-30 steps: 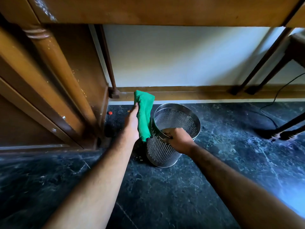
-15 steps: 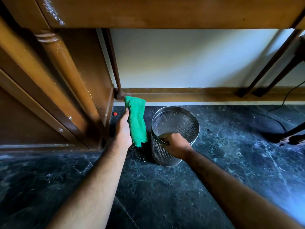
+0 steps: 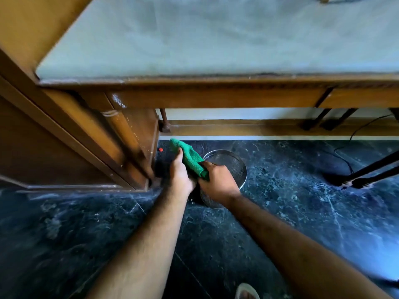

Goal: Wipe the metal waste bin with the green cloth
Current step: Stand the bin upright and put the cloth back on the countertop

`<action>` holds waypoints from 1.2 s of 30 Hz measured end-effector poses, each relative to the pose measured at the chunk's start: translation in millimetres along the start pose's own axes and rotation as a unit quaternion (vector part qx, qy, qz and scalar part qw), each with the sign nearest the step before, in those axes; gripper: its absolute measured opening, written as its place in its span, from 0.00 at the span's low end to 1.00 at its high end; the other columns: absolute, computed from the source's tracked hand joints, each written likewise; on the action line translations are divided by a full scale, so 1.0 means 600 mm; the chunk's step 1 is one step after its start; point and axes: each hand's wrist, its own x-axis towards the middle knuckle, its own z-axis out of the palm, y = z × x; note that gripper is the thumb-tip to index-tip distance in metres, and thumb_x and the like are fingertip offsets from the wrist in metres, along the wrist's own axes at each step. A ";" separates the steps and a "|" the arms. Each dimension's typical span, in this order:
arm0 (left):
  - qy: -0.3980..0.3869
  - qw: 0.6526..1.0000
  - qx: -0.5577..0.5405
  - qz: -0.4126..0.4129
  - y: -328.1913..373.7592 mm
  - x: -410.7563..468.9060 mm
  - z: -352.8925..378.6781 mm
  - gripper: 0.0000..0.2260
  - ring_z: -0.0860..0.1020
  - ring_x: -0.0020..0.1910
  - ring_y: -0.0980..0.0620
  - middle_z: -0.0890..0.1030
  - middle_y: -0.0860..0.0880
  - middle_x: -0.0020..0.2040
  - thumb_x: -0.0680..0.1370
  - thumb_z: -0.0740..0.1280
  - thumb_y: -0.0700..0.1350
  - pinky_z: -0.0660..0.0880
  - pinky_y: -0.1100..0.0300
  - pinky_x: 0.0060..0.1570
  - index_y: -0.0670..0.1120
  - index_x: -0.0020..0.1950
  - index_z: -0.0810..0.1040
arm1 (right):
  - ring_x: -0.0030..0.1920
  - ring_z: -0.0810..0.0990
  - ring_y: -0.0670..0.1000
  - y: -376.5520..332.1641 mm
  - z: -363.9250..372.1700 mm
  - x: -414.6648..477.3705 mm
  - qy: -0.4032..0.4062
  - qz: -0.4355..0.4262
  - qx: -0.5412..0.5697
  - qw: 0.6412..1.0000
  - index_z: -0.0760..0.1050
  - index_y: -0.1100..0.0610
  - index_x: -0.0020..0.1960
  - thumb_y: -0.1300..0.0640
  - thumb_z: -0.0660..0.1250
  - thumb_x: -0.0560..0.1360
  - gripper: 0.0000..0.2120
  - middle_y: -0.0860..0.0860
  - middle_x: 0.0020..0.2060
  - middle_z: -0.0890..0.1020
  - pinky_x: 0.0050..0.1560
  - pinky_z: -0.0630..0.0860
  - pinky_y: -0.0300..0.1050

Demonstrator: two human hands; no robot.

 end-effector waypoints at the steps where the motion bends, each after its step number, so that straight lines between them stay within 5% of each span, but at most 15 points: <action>1: -0.005 1.000 0.000 -0.012 0.013 -0.028 0.010 0.19 0.84 0.40 0.45 0.85 0.43 0.42 0.77 0.67 0.61 0.79 0.53 0.39 0.45 0.51 0.81 | 0.51 0.85 0.59 -0.018 -0.030 -0.005 0.004 0.027 0.029 0.999 0.77 0.56 0.67 0.56 0.67 0.69 0.25 0.60 0.54 0.86 0.52 0.81 0.46; 5: -0.050 0.999 -0.009 0.012 0.058 -0.115 0.020 0.26 0.85 0.45 0.44 0.86 0.43 0.45 0.71 0.71 0.66 0.82 0.49 0.50 0.43 0.53 0.81 | 0.43 0.82 0.49 -0.086 -0.133 -0.032 0.022 0.105 0.197 0.974 0.83 0.55 0.56 0.59 0.66 0.68 0.17 0.52 0.44 0.86 0.41 0.74 0.33; 8: -0.009 0.999 0.016 0.049 0.103 -0.185 0.020 0.39 0.82 0.59 0.45 0.84 0.44 0.59 0.60 0.78 0.65 0.81 0.50 0.55 0.48 0.66 0.79 | 0.43 0.82 0.49 -0.135 -0.213 -0.049 0.017 0.133 0.297 0.945 0.82 0.51 0.50 0.58 0.65 0.67 0.14 0.50 0.41 0.85 0.43 0.80 0.39; 11: 0.008 0.997 0.043 0.070 0.150 -0.241 0.020 0.45 0.79 0.61 0.48 0.83 0.48 0.61 0.50 0.82 0.65 0.77 0.52 0.54 0.53 0.65 0.79 | 0.43 0.82 0.48 -0.177 -0.292 -0.057 0.005 0.138 0.334 0.932 0.80 0.48 0.46 0.63 0.66 0.70 0.11 0.48 0.40 0.85 0.44 0.80 0.39; 15: -0.054 0.985 0.110 0.118 0.224 -0.329 0.047 0.34 0.81 0.63 0.43 0.85 0.46 0.60 0.60 0.82 0.61 0.76 0.44 0.65 0.49 0.62 0.81 | 0.47 0.83 0.45 -0.237 -0.403 -0.071 -0.005 0.124 0.373 0.920 0.80 0.48 0.53 0.65 0.67 0.73 0.15 0.47 0.46 0.85 0.44 0.78 0.37; 19: -0.062 0.972 0.171 0.152 0.295 -0.399 0.104 0.32 0.81 0.62 0.39 0.86 0.44 0.59 0.60 0.83 0.58 0.69 0.35 0.69 0.47 0.60 0.83 | 0.54 0.85 0.53 -0.281 -0.504 -0.068 -0.032 0.120 0.392 0.911 0.79 0.43 0.54 0.61 0.68 0.77 0.13 0.50 0.52 0.86 0.49 0.84 0.52; 22: -0.055 0.953 0.228 0.192 0.350 -0.457 0.162 0.34 0.81 0.62 0.38 0.85 0.41 0.59 0.60 0.82 0.60 0.70 0.38 0.70 0.43 0.59 0.83 | 0.52 0.87 0.57 -0.307 -0.583 -0.060 -0.028 0.148 0.408 0.901 0.79 0.43 0.54 0.61 0.70 0.77 0.13 0.58 0.54 0.85 0.49 0.85 0.58; 24: -0.060 0.933 0.284 0.212 0.381 -0.483 0.194 0.31 0.79 0.64 0.40 0.84 0.42 0.61 0.65 0.79 0.58 0.71 0.42 0.70 0.42 0.63 0.81 | 0.51 0.86 0.61 -0.314 -0.627 -0.047 -0.036 0.167 0.408 0.897 0.76 0.52 0.60 0.62 0.72 0.75 0.16 0.62 0.53 0.85 0.48 0.84 0.63; 29: -0.098 0.894 0.359 0.250 0.447 -0.523 0.261 0.06 0.85 0.55 0.42 0.88 0.47 0.51 0.77 0.72 0.45 0.81 0.47 0.58 0.49 0.53 0.84 | 0.50 0.87 0.60 -0.346 -0.722 -0.013 -0.051 0.204 0.423 0.881 0.78 0.67 0.57 0.63 0.75 0.73 0.15 0.65 0.54 0.85 0.44 0.85 0.52; 33: -0.037 0.845 0.452 0.284 0.488 -0.521 0.305 0.09 0.83 0.31 0.46 0.87 0.45 0.41 0.75 0.71 0.55 0.78 0.56 0.27 0.52 0.50 0.83 | 0.44 0.88 0.59 -0.367 -0.759 0.026 -0.023 0.216 0.419 0.882 0.80 0.63 0.56 0.59 0.77 0.72 0.15 0.64 0.50 0.86 0.37 0.84 0.47; 36: 0.007 0.788 0.525 0.321 0.518 -0.491 0.322 0.15 0.76 0.27 0.50 0.82 0.49 0.32 0.74 0.69 0.60 0.73 0.58 0.29 0.49 0.45 0.83 | 0.40 0.88 0.57 -0.372 -0.766 0.068 0.003 0.231 0.396 0.889 0.81 0.62 0.54 0.57 0.80 0.69 0.17 0.62 0.47 0.87 0.35 0.84 0.45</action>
